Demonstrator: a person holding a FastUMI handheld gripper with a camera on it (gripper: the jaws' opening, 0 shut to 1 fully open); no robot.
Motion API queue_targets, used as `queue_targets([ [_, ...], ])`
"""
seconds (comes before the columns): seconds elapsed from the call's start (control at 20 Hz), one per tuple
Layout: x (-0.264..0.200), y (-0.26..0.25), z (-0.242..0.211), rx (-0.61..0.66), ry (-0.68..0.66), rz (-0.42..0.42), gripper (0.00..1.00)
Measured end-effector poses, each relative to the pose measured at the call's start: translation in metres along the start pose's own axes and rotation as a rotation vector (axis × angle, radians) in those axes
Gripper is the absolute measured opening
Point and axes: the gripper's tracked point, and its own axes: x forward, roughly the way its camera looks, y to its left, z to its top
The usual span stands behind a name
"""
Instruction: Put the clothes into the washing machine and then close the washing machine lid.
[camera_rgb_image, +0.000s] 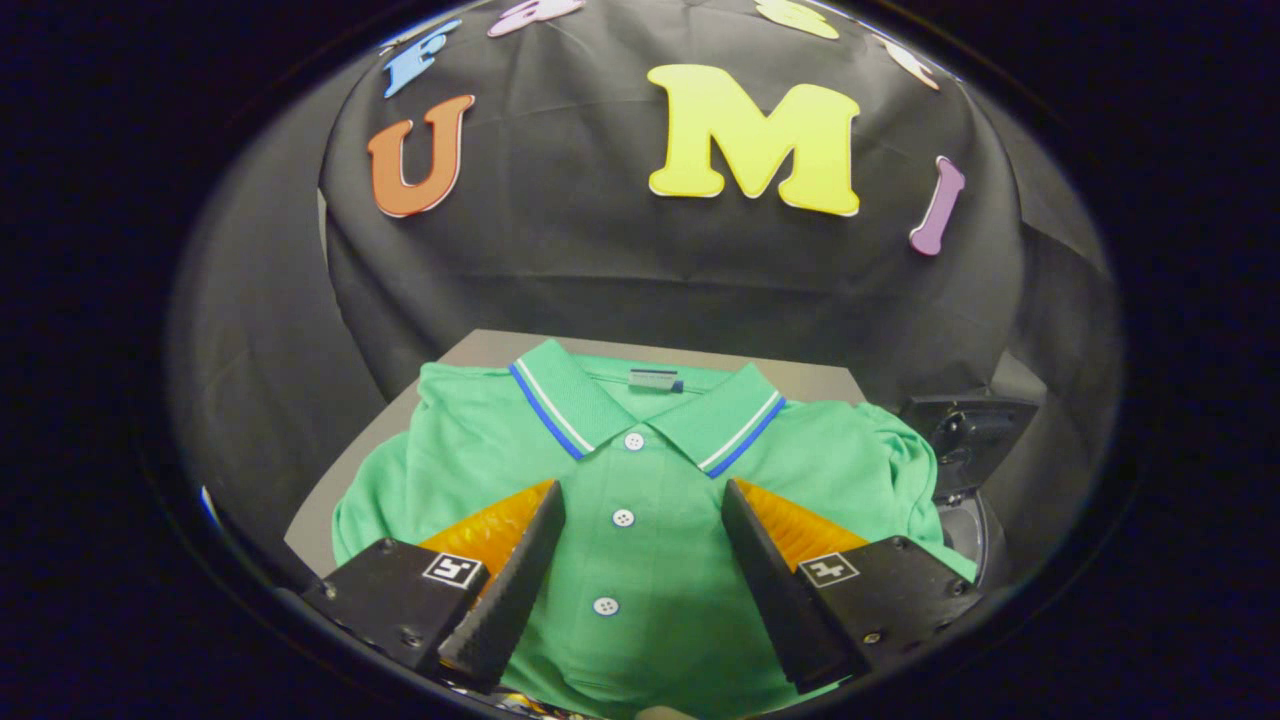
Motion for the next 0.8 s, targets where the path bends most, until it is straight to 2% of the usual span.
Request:
queue_targets([
  [0.3,-0.0014,-0.0009,-0.0014,0.001,0.078,0.003,0.97],
  [0.4,-0.0023,-0.0027,-0.0009,-0.004,0.099,-0.007,0.89],
  [0.5,-0.0023,-0.0041,0.0007,-0.028,0.107,-0.012,0.76],
  [0.7,-0.0037,-0.0063,-0.0013,-0.116,0.113,-0.005,0.27],
  [0.8,-0.0047,-0.0089,-0.0036,-0.160,0.110,0.037,0.22],
])
